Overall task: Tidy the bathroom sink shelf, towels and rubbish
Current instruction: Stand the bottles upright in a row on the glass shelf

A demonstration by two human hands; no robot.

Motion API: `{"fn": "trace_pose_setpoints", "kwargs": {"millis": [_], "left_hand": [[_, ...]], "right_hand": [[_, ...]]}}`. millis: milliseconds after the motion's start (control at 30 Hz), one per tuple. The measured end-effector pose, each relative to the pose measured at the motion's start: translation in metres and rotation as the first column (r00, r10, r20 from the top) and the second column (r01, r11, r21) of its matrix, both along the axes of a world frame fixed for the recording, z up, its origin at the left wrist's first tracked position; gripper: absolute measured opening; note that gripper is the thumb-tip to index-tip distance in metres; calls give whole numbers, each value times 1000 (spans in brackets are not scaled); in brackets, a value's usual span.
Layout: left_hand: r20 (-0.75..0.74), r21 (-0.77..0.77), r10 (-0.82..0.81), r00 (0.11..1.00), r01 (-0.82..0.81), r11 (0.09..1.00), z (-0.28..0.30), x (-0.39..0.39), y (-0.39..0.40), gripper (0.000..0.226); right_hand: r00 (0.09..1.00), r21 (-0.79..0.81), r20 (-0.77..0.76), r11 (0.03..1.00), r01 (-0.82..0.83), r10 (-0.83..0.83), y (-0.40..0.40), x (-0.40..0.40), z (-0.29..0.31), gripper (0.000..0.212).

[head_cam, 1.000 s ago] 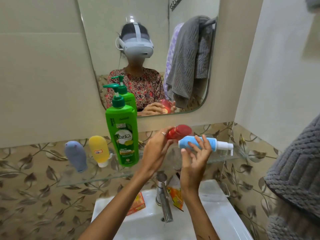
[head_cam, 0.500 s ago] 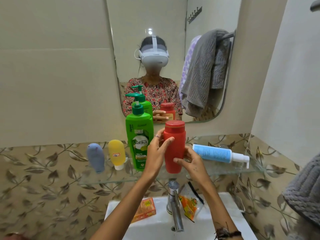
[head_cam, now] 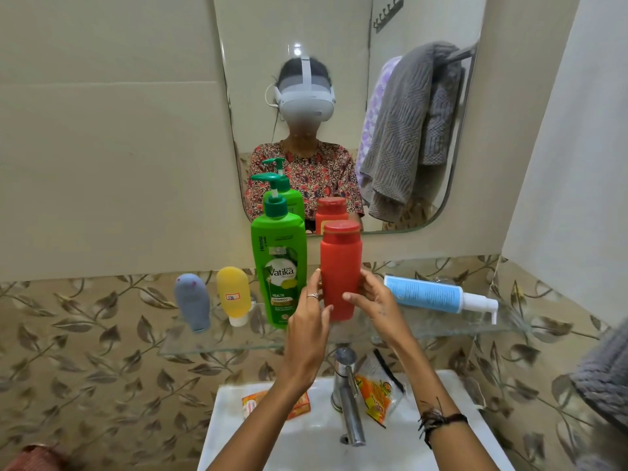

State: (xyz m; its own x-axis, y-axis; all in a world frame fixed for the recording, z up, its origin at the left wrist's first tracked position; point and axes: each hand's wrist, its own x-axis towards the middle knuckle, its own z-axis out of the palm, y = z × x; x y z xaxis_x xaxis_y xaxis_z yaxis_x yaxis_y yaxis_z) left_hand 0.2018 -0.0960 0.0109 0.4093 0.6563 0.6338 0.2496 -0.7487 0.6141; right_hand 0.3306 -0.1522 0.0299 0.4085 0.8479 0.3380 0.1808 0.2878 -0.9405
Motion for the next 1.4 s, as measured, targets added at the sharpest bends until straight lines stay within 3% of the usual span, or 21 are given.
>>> {"fn": "trace_pose_setpoints", "kwargs": {"millis": [100,200,367,467,567,700,767,867,1033,1100,1233,1300,1400], "left_hand": [[-2,78,29,1000,-29,997,-1,-1,-4,70],[6,202,50,999,-50,978,-2,2,-11,67],[-69,418,-85,994,106,902,10,37,-32,42],[-231,384,-177,957,257,887,27,71,-39,27],[-407,267,-235,882,362,893,36,107,-33,32],[-645,194,-228,730,445,874,35,136,-15,50],[-686,245,-157,711,428,870,29,142,-10,54],[-650,303,-104,752,382,873,27,146,-8,50],[-612,268,-182,770,418,868,28,138,-8,59],[-516,184,-265,815,407,895,28,131,-8,58],[-190,-11,-448,873,455,891,34,120,-13,53],[-37,-185,-551,834,536,823,37,115,-15,51],[178,-417,-681,710,681,602,36,106,-13,45]], "right_hand": [[997,11,47,998,64,-65,-2,-1,-2,50],[963,13,112,970,244,-244,-10,-1,-7,50],[759,59,169,775,629,-629,-35,6,-12,19],[654,-36,131,656,754,-745,-48,17,-17,18],[595,-146,116,579,802,-796,-58,27,-23,22],[583,-203,92,558,805,-807,-68,34,-29,23],[589,-214,81,563,798,-804,-71,36,-31,22],[600,-215,48,578,787,-799,-72,37,-33,22],[631,-187,-54,629,755,-774,-75,39,-36,22],[654,-141,-151,671,728,-741,-77,38,-37,22],[735,-35,-321,783,621,-598,-77,37,-32,22],[781,9,-368,838,546,-505,-78,40,-28,24],[873,66,-356,923,380,-334,-81,48,-23,35]]}}
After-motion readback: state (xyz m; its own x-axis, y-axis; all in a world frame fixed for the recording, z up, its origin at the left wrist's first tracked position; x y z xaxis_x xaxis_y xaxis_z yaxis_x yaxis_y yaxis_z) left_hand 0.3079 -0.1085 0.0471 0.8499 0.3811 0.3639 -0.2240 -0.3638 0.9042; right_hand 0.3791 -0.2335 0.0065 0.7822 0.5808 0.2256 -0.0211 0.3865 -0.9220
